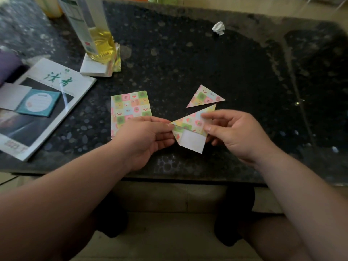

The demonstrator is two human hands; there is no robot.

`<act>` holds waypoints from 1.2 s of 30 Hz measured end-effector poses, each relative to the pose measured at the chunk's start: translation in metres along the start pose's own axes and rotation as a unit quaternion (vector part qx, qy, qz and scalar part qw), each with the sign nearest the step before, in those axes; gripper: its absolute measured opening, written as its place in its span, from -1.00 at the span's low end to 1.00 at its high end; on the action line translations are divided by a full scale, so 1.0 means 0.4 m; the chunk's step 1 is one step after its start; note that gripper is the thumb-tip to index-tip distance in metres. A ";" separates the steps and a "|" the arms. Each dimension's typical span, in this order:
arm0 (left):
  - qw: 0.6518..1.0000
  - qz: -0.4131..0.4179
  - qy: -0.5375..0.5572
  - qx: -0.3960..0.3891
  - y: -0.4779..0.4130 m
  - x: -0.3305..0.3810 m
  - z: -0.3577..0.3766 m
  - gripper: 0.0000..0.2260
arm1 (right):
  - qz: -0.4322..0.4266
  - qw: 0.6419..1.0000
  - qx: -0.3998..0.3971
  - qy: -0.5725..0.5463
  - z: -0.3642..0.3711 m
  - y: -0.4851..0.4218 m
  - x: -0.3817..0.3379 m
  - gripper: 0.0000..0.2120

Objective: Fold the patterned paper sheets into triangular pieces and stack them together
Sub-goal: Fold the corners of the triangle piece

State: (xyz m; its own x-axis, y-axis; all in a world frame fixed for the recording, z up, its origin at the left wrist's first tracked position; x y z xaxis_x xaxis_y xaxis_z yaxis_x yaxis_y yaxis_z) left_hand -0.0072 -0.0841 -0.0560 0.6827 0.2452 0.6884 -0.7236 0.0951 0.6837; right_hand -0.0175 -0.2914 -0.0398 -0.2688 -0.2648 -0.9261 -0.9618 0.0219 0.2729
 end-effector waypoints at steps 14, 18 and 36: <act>0.808 0.257 -0.529 -0.041 0.035 0.019 -0.012 -0.89 | 0.049 0.991 -0.031 0.118 -0.010 -0.002 0.033 -0.81; 0.736 0.295 -0.608 -0.044 0.036 0.000 -0.005 -0.83 | -0.091 0.929 -0.111 0.342 -0.005 0.014 0.022 -0.66; 0.716 0.285 -0.637 0.023 0.018 -0.037 -0.034 -0.79 | -0.075 0.953 -0.081 0.282 0.071 -0.005 0.046 -0.82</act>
State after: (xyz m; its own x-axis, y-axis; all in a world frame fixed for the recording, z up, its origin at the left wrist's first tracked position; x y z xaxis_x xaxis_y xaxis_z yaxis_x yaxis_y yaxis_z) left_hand -0.0240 -0.0739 -0.0647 -0.1619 -0.8500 0.5013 -0.9375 0.2910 0.1906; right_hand -0.0221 -0.2688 -0.0646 -0.0143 -0.7307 -0.6825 -0.9540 -0.1945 0.2283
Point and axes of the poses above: each hand's wrist, its own y-axis away from the middle knuckle, its own z-axis out of the palm, x = y × z, the point moved 4 cm from there along -y, towards the middle knuckle, and after that the axes turned 2 degrees about -z, right-handed, at the moved point
